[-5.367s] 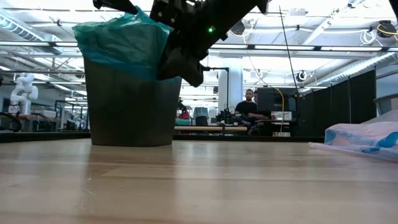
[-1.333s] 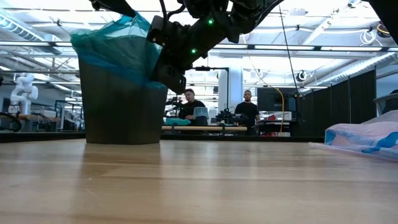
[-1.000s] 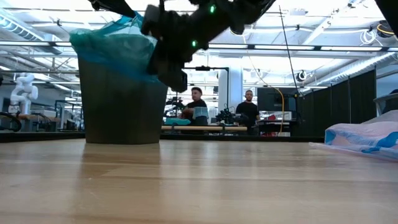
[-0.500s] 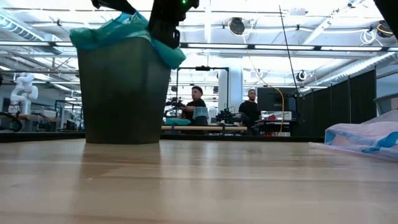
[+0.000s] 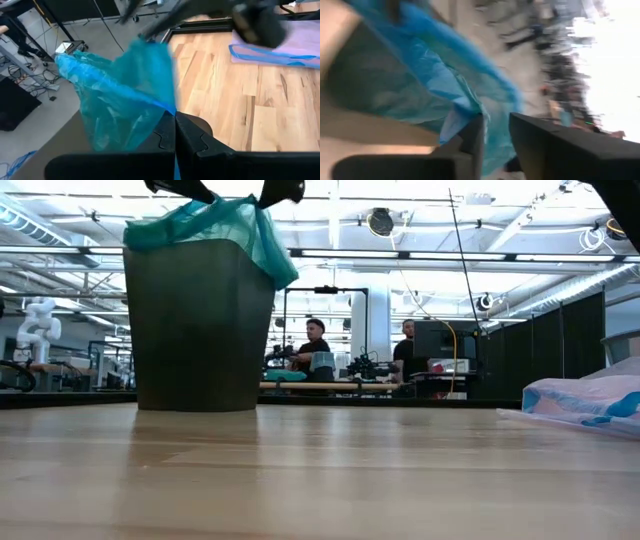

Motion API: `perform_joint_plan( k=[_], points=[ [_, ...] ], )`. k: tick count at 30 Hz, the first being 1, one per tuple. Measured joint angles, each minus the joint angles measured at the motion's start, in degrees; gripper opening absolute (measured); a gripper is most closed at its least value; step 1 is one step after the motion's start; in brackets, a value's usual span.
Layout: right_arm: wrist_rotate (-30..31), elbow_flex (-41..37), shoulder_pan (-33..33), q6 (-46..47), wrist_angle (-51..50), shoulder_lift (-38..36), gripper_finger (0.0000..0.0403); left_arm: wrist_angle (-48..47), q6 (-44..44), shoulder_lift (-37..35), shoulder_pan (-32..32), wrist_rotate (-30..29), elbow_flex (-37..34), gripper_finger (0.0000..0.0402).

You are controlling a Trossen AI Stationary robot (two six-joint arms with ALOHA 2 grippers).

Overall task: Place trash/remove bag and relplace
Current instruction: Remove the trash bag from the trash bin

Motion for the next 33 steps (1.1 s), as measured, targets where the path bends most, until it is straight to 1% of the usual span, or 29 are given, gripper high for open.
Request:
perform_joint_plan(
  k=[5,8,11,14,19,22,27,31,33],
  points=[
    [-14.4,4.6,0.5,10.8,-13.8,0.0,0.0157,0.0,0.0,-0.2,0.0,-0.2,0.0,0.0000],
    [-22.8,5.1,0.4,14.4,-18.0,0.0,0.0189,0.0,0.0,-0.3,0.0,-0.2,0.0,0.0000],
    [-26.9,5.1,0.5,15.2,-20.1,0.0,0.0211,0.0,-0.1,-0.3,0.0,-0.2,0.0,0.0000],
    [-28.0,5.1,1.2,15.2,-20.2,0.0,0.0222,0.0,-0.1,-0.4,0.0,-0.2,0.0,0.0000],
    [-26.2,5.0,3.2,15.0,-20.1,0.2,0.0217,0.0,0.0,-0.4,0.0,-0.2,0.0,0.0000],
    [-23.3,3.1,4.2,15.0,-19.1,0.5,0.0209,0.0,0.0,-0.4,0.0,-0.2,0.0,0.0000],
    [-9.9,-4.5,6.6,12.5,-12.1,0.5,0.0197,-0.1,0.0,-0.4,0.0,-0.2,0.0,0.0000],
    [-2.3,-12.0,7.3,12.8,-0.9,0.6,0.0187,0.0,0.0,-0.4,0.0,-0.2,0.0,0.0000],
    [4.6,-16.0,7.3,12.7,6.1,0.6,0.0178,-0.1,0.0,-0.4,0.0,-0.2,0.0,0.0000]
  ],
)
